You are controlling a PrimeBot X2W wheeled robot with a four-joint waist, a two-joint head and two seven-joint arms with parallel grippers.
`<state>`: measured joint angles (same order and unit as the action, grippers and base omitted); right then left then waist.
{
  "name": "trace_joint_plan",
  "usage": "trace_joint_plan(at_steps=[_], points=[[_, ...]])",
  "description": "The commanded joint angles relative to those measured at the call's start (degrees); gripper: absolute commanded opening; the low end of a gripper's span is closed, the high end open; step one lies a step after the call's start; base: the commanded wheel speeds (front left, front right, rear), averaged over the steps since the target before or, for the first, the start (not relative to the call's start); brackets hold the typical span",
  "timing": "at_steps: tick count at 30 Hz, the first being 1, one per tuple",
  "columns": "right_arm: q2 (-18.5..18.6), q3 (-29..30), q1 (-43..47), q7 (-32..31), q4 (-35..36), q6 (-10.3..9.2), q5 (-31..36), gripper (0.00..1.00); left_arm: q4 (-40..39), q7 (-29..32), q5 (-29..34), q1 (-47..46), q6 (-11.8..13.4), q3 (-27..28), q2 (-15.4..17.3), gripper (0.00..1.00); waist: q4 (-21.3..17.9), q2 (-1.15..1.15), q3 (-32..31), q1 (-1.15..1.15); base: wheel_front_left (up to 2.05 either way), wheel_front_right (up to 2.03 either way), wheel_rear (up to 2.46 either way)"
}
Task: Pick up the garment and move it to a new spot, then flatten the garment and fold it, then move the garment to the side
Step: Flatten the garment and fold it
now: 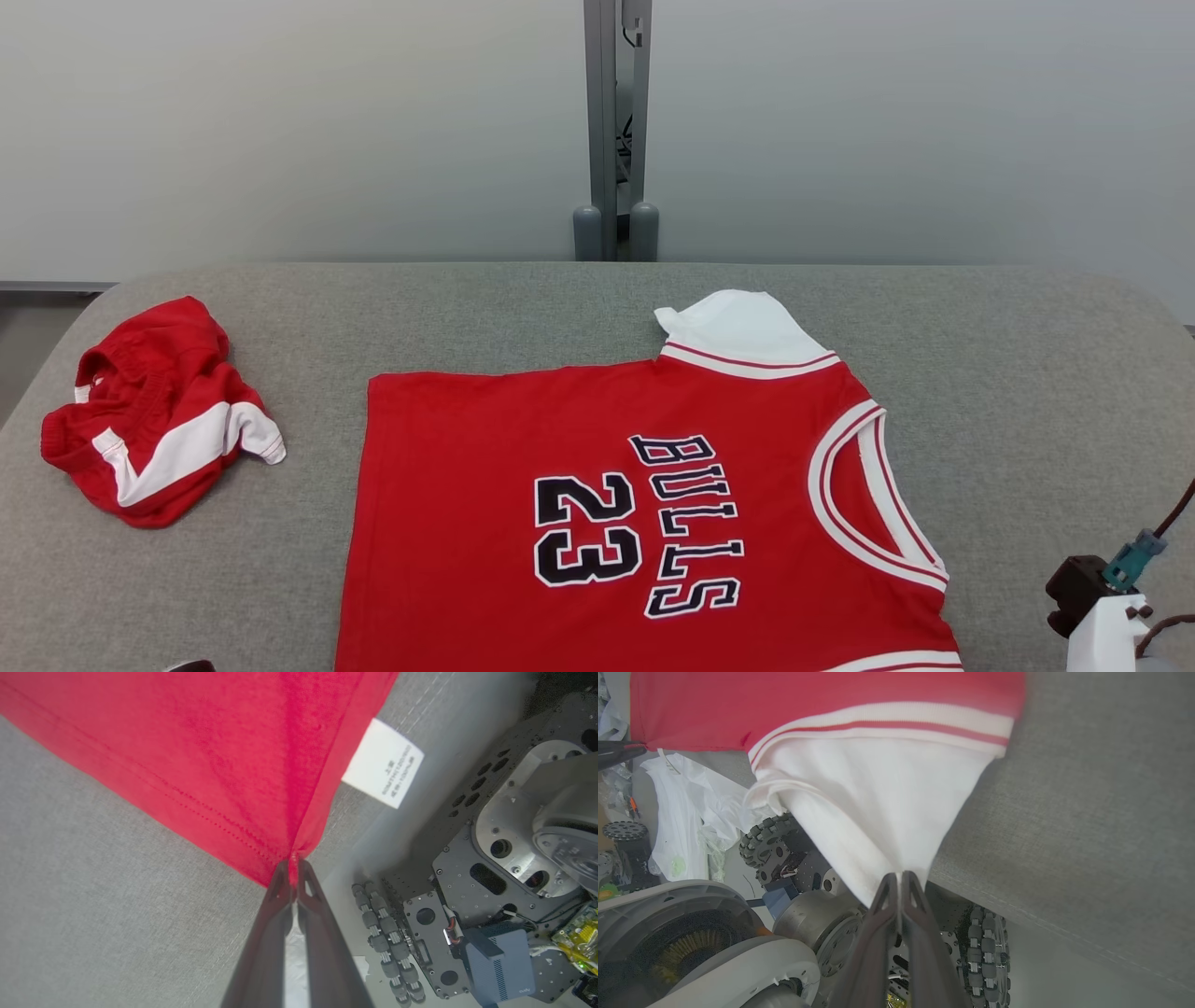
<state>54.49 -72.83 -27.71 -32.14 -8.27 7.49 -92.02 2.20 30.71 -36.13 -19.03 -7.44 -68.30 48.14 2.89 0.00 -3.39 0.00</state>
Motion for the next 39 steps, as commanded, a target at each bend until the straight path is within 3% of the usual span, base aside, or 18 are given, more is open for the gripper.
trace_joint_plan(at_steps=[1,18,23,39], points=[[0.2,0.2,0.2,0.6,0.1,0.01,-0.2,0.0,0.0,-0.4,-0.6,0.8,0.0,0.0,0.5,0.0,0.1,0.0,0.1,0.0,0.0,0.0,0.0],[-1.9,5.9,-5.1,9.9,-1.7,0.01,2.7,0.0,2.1,-8.0,-7.0,-2.2,0.5,6.1,-0.3,0.0,1.0,0.0,1.5,0.0,0.0,0.0,0.0],[-2.9,7.2,-6.8,12.5,-3.2,0.01,4.4,0.0,2.5,-10.1,-6.1,-3.4,0.7,7.1,0.2,0.0,1.2,0.0,2.1,0.0,0.0,0.0,0.0],[-7.0,8.1,-11.3,24.7,-8.0,0.01,14.9,0.0,5.7,-12.9,-3.3,-6.8,5.6,9.2,-2.9,0.0,1.4,0.0,5.1,0.0,0.0,0.0,0.0]])
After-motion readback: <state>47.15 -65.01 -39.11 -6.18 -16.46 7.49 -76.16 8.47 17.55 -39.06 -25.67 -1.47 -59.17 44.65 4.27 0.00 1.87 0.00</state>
